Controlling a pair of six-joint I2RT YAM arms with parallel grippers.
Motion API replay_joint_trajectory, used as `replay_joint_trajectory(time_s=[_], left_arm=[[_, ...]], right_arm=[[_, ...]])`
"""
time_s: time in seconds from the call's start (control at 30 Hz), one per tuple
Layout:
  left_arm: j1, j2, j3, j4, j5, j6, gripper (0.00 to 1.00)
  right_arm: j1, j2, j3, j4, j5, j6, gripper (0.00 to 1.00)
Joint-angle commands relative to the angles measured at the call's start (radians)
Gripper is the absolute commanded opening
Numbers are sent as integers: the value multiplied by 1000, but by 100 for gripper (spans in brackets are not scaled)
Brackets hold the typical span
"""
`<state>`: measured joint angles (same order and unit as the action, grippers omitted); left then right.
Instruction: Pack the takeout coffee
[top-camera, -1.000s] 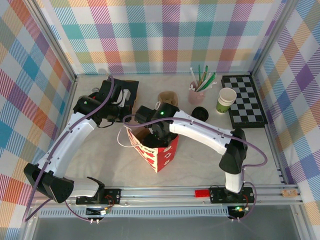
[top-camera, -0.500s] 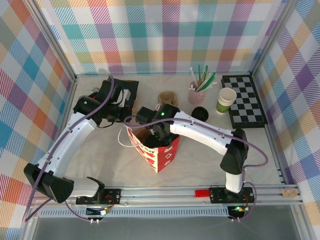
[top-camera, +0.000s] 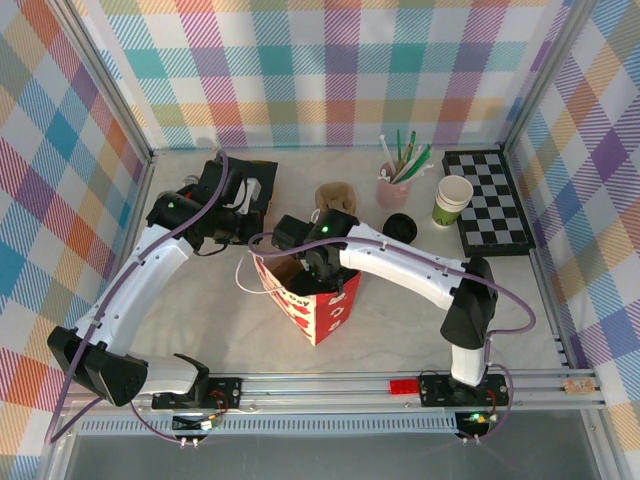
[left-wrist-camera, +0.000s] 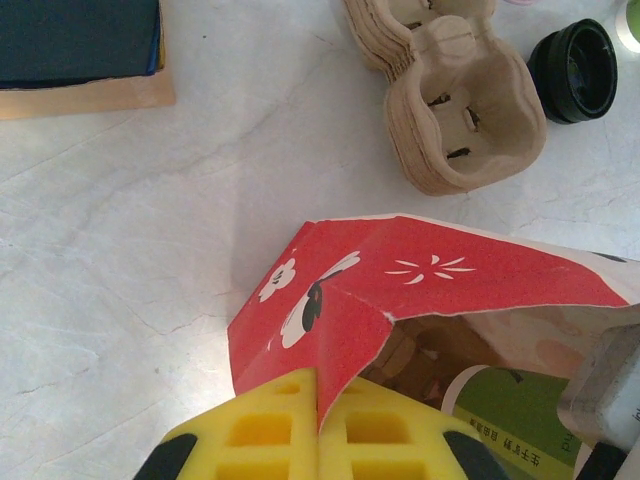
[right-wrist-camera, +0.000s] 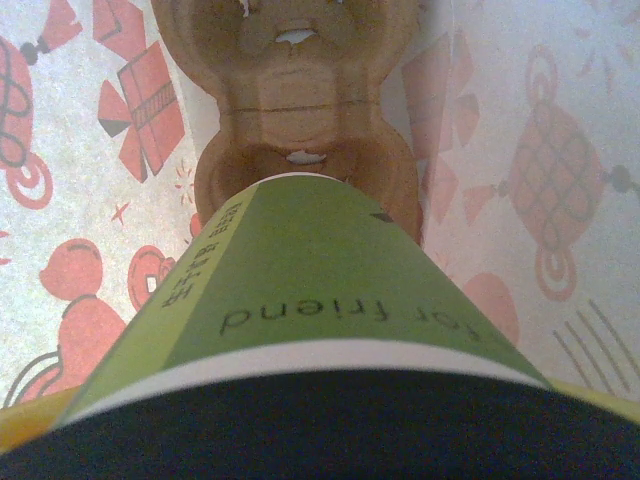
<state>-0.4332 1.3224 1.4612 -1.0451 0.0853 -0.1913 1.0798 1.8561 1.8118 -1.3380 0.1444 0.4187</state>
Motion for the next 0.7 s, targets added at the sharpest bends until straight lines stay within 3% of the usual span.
replay_joint_trajectory(time_s=[0.0,0.67], left_arm=[[13,-23,14,-9,-22,-7,0],[13,-28,20,-16,-29,-4,0]], right_arm=[[-1,-33,-9,-21,-12,23,43],[-9,-41,-25,-21,14,23,44]])
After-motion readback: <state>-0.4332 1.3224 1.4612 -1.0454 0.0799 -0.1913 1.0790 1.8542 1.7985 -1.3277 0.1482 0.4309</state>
